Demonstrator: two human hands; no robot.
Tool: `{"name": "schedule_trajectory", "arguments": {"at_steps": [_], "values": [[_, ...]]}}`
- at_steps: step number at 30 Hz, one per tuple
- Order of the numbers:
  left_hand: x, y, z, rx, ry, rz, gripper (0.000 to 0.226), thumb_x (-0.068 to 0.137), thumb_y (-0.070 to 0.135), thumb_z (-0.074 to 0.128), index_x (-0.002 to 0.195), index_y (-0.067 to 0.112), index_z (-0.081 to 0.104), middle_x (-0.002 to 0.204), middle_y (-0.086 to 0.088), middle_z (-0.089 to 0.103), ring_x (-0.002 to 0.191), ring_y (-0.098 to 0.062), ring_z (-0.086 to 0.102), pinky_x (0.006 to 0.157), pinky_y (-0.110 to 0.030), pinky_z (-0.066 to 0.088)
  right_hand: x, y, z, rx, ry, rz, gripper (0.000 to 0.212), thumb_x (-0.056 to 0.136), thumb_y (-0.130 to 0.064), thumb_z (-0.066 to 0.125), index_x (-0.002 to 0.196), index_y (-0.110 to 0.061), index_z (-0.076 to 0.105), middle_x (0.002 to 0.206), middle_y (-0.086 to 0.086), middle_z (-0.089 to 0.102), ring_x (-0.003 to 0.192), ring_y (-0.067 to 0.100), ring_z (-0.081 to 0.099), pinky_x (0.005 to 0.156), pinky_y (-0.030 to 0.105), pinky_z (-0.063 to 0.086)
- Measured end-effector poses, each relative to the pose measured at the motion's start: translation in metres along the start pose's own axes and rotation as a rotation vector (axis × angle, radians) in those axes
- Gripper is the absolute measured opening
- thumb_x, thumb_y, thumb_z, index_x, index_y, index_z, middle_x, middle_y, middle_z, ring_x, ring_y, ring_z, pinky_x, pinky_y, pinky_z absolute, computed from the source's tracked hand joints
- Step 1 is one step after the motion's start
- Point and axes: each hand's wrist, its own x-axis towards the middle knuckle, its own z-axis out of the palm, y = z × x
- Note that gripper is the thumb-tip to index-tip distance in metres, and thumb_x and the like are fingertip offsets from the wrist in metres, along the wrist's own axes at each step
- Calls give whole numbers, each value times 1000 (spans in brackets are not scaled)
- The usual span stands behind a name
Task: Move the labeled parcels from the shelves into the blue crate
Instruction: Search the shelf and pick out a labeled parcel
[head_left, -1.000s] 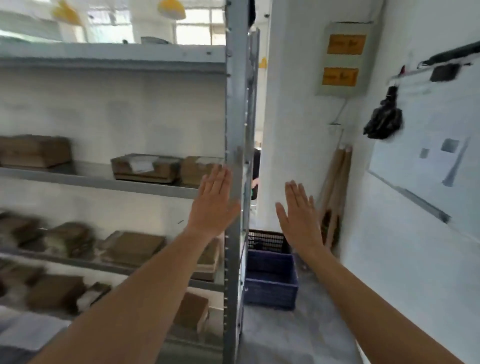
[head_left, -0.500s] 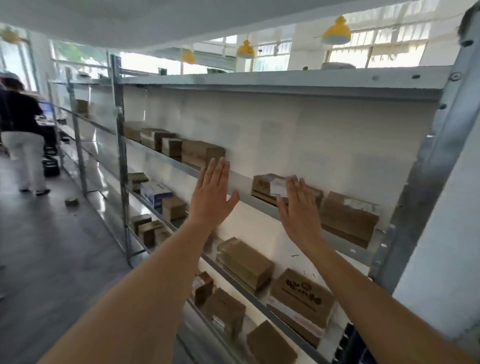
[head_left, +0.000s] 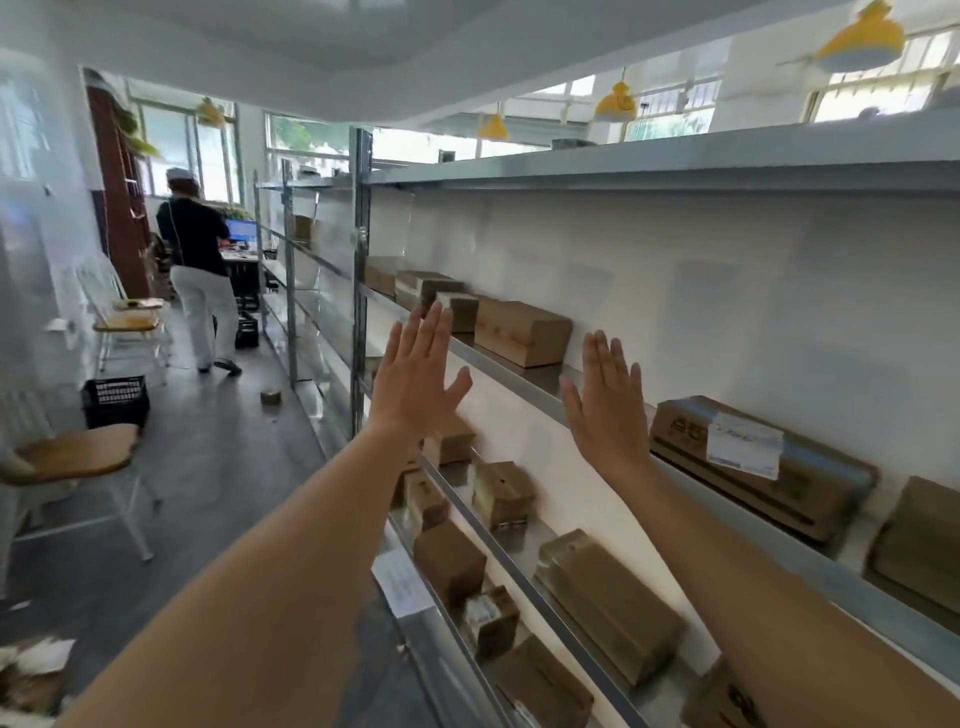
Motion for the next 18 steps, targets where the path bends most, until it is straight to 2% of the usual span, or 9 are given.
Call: {"name": "schedule_trajectory", "arguments": {"at_steps": [9, 18], "values": [[62, -64, 59, 23, -21, 35, 73, 98, 48, 27, 153, 13, -5, 161, -6, -9, 148, -22, -14, 121, -41, -4, 90, -21, 70, 8, 37, 46, 63, 103, -41, 25, 155, -9, 9, 163, 9, 9, 151, 25, 5, 122, 47, 8], [163, -85, 142, -2, -23, 132, 72, 99, 46, 32, 153, 12, -1, 162, -6, -6, 148, -22, -12, 120, -37, -8, 187, 4, 139, 35, 97, 39, 61, 104, -40, 27, 155, -12, 9, 163, 5, 7, 151, 23, 3, 121, 41, 3]]}}
